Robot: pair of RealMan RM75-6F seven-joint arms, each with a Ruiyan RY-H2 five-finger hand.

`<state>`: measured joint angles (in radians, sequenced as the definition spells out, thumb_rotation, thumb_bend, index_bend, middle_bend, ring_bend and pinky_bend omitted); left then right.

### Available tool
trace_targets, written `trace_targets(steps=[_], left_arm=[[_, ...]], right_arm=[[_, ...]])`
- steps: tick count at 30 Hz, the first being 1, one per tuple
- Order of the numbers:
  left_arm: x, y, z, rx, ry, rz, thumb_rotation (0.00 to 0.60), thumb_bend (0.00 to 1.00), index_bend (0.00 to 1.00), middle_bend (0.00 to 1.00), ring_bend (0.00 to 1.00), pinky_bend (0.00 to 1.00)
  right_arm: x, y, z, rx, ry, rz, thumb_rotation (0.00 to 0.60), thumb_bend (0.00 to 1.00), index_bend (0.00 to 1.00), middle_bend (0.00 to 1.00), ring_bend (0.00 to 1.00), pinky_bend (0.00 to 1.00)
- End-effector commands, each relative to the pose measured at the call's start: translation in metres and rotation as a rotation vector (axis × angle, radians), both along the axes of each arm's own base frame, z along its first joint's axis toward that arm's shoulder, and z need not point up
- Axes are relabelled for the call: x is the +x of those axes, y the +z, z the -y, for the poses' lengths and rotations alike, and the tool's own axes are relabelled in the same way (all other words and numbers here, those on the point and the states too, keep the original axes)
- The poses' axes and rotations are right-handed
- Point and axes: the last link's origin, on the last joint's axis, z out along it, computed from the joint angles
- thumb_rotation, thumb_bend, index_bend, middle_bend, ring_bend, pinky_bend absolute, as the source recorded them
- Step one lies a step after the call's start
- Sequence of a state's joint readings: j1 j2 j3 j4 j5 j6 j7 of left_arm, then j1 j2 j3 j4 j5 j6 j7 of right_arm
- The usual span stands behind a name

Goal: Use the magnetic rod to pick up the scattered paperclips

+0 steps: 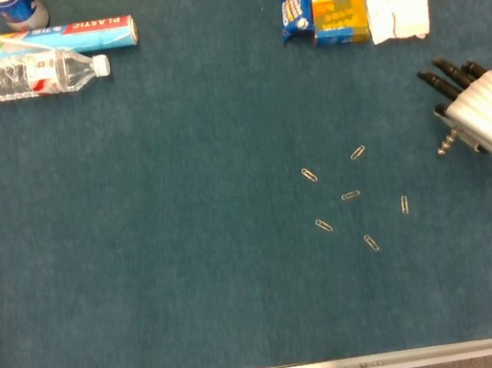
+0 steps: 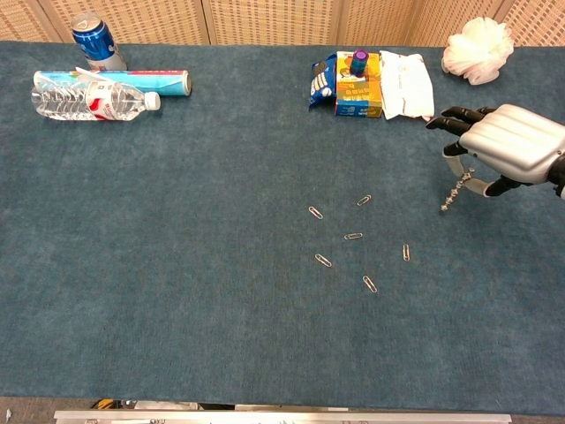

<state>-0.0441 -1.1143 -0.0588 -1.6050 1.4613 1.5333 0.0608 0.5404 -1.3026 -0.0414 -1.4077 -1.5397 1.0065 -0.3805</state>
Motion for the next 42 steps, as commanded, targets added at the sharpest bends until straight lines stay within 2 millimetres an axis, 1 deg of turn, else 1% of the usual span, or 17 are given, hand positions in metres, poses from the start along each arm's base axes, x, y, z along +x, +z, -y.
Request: trace_targets(steps=[1, 5, 9, 21, 33, 42], left_arm=[[0.000, 0.001, 0.000, 0.003, -0.003, 0.001, 0.600, 0.01, 0.43, 0.44, 0.26, 0.45], [0.001, 0.001, 0.002, -0.006, -0.025, -0.003, 0.600, 0.01, 0.43, 0.44, 0.26, 0.45], [-0.003, 0.004, 0.003, -0.015, -0.037, -0.019, 0.600, 0.01, 0.43, 0.44, 0.26, 0.45], [-0.018, 0.013, 0.005, -0.018, -0.115, -0.075, 0.600, 0.01, 0.43, 0.44, 0.26, 0.45], [-0.036, 0.016, 0.009, -0.032, -0.114, -0.110, 0.600, 0.01, 0.44, 0.44, 0.26, 0.45], [-0.047, 0.022, 0.015, -0.024, -0.066, -0.114, 0.600, 0.01, 0.44, 0.44, 0.26, 0.45]], right_arm=[[0.007, 0.004, -0.004, -0.003, 0.026, -0.009, 0.600, 0.32, 0.58, 0.12, 0.00, 0.25], [0.016, 0.006, -0.009, 0.000, 0.059, -0.021, 0.600, 0.32, 0.58, 0.12, 0.00, 0.25], [0.026, 0.005, -0.014, -0.001, 0.089, -0.034, 0.600, 0.32, 0.58, 0.12, 0.00, 0.25], [0.046, -0.007, -0.028, 0.032, 0.147, -0.068, 0.600, 0.32, 0.58, 0.13, 0.00, 0.25], [0.058, -0.027, -0.036, 0.076, 0.180, -0.106, 0.600, 0.32, 0.58, 0.13, 0.00, 0.25], [0.064, -0.034, -0.045, 0.106, 0.206, -0.122, 0.600, 0.32, 0.58, 0.13, 0.00, 0.25]])
